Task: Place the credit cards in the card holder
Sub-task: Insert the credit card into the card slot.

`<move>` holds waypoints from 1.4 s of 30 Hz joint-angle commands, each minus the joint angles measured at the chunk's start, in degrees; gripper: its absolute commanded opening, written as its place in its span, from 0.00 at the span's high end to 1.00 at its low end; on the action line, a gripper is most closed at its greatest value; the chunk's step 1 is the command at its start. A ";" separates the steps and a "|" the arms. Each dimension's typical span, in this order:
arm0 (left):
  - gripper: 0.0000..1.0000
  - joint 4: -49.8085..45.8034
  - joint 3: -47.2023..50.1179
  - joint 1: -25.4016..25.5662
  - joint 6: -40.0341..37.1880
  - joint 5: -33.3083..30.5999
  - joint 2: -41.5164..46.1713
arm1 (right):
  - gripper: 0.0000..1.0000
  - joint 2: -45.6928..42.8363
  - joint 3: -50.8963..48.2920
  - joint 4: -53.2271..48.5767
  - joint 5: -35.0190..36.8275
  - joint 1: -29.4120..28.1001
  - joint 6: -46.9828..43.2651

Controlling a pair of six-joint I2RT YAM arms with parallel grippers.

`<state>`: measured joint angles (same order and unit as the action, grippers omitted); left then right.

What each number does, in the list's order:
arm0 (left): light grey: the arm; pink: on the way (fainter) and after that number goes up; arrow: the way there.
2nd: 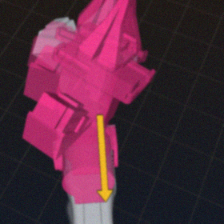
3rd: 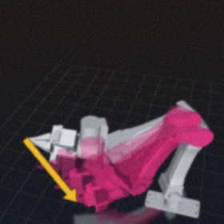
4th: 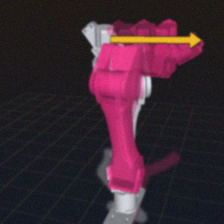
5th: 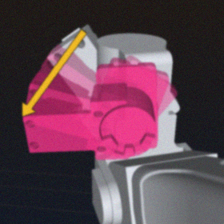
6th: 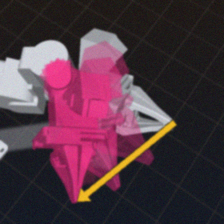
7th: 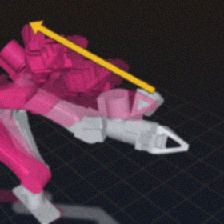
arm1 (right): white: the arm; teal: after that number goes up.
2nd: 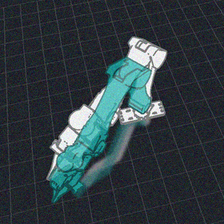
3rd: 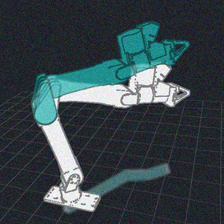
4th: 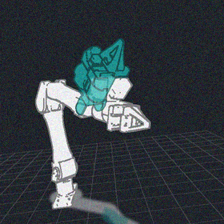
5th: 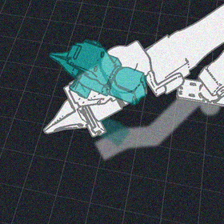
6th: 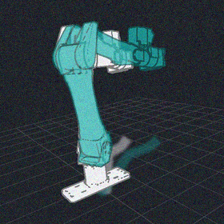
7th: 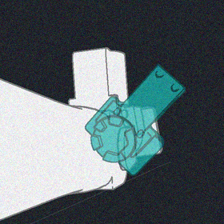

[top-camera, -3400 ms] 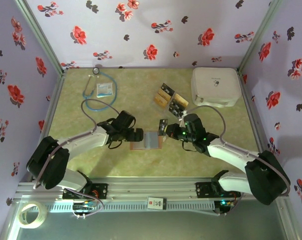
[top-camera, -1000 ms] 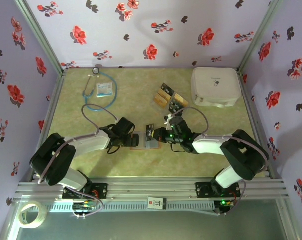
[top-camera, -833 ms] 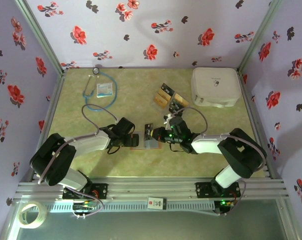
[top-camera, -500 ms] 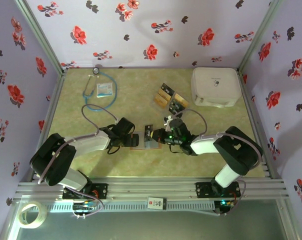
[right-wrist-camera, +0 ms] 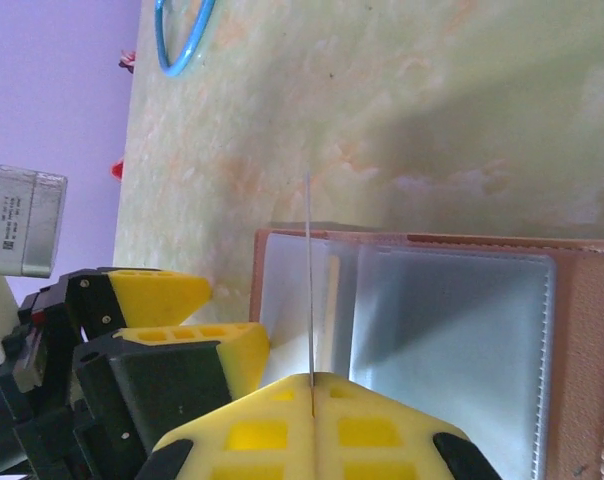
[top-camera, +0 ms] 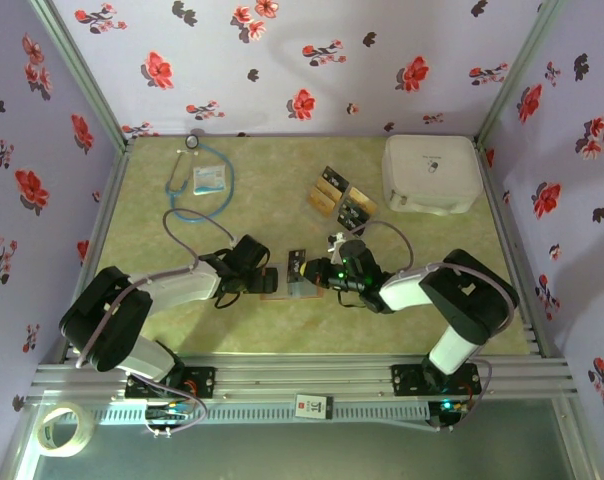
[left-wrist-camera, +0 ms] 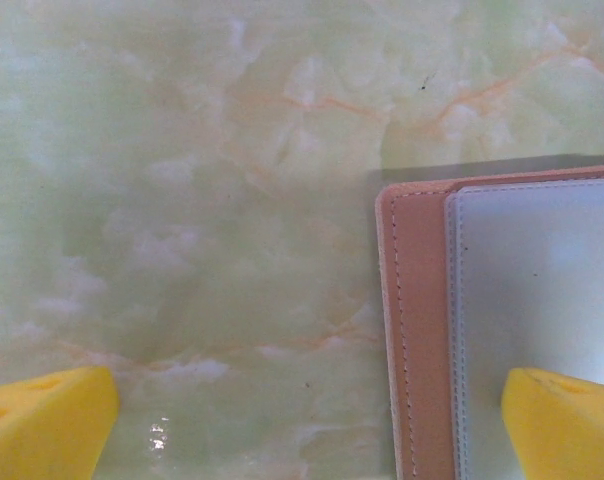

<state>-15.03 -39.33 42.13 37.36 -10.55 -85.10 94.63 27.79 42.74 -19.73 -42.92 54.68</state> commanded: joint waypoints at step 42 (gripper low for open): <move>0.00 -3.37 2.11 0.15 1.36 -1.47 0.08 | 1.00 7.28 -5.38 13.57 -1.14 -1.33 4.61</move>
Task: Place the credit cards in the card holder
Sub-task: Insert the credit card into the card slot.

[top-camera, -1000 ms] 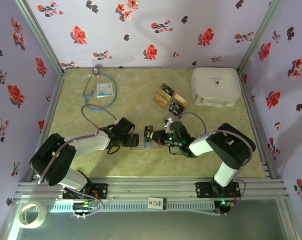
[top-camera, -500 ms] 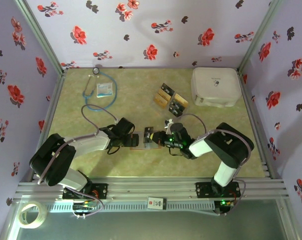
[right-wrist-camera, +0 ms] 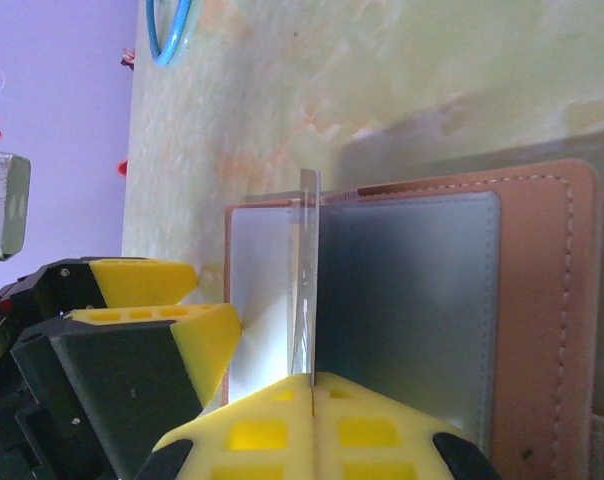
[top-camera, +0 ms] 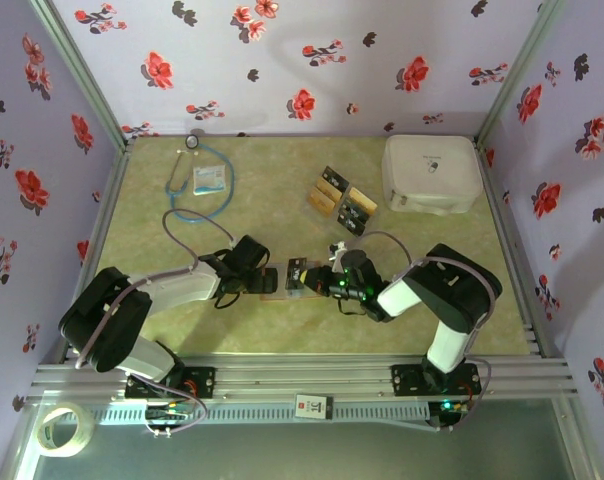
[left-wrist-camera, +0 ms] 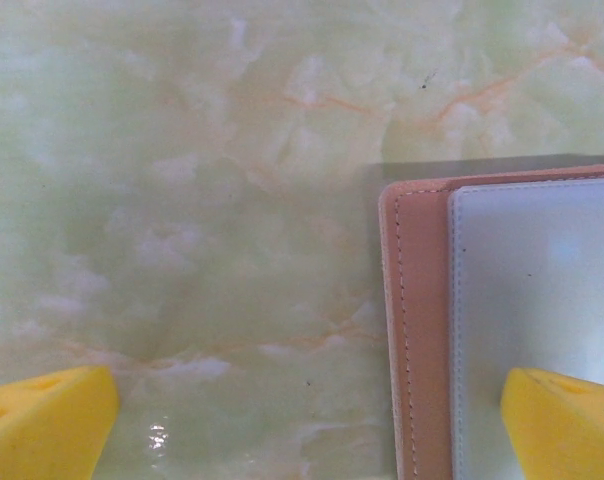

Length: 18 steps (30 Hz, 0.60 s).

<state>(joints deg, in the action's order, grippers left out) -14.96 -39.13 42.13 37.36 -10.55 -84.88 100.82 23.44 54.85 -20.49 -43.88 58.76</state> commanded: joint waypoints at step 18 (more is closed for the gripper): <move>0.00 -3.36 2.46 0.15 1.41 -1.43 -0.02 | 1.00 3.92 -2.06 4.73 -1.58 -1.36 1.25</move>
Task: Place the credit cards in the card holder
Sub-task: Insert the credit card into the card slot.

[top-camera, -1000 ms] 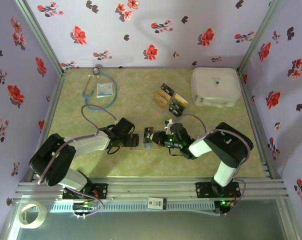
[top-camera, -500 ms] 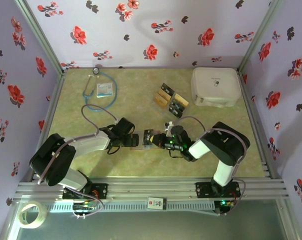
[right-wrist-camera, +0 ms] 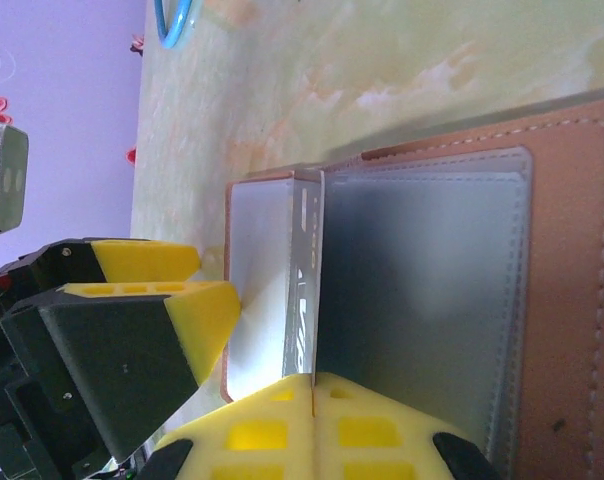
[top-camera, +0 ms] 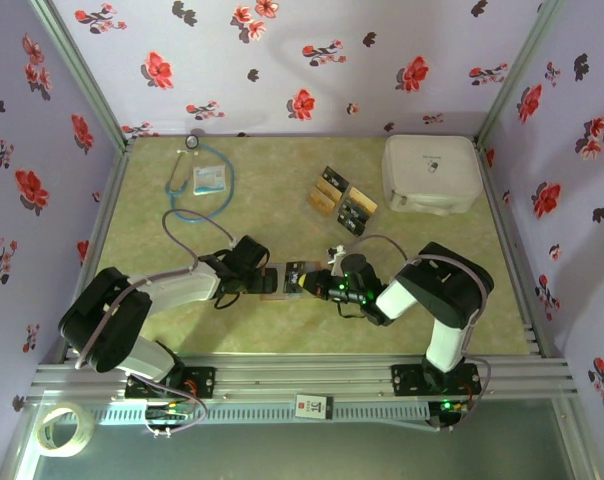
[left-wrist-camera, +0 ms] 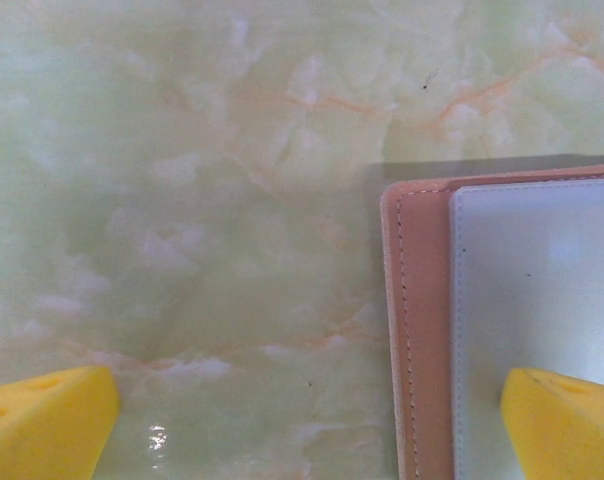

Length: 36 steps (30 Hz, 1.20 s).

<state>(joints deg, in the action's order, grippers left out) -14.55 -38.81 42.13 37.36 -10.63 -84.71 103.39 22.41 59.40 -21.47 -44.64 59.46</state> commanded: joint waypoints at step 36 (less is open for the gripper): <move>0.00 -3.12 2.29 0.15 1.40 -1.39 -0.63 | 1.00 1.59 -2.04 -2.79 -2.25 -0.78 0.30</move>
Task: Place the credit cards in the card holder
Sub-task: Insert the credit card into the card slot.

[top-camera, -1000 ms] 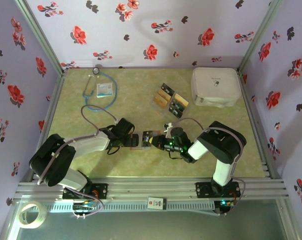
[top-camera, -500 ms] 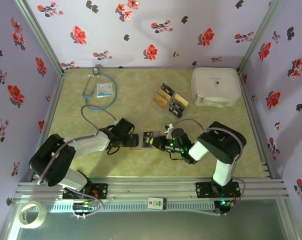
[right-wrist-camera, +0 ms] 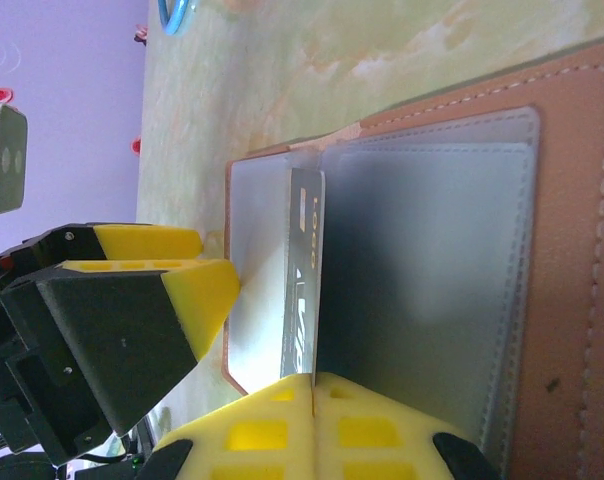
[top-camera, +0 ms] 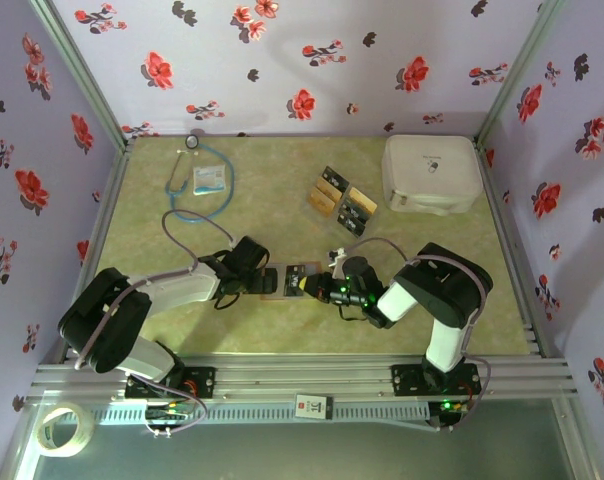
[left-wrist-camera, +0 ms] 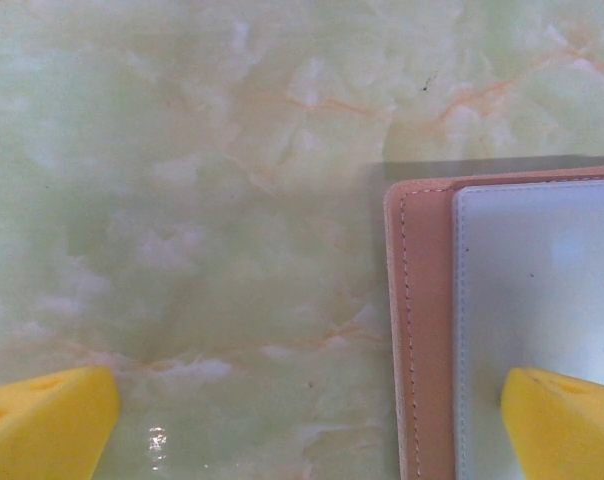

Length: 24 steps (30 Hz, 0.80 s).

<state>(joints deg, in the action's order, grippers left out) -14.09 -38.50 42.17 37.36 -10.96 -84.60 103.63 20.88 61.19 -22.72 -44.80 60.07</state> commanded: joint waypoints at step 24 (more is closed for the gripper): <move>0.00 -3.06 2.19 0.10 1.53 -0.82 -0.63 | 0.76 0.63 4.71 -14.88 -2.59 -0.56 -2.90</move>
<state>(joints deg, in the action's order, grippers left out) -13.91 -38.44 42.17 37.39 -10.98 -84.60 104.38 25.26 57.06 -26.04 -44.91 59.53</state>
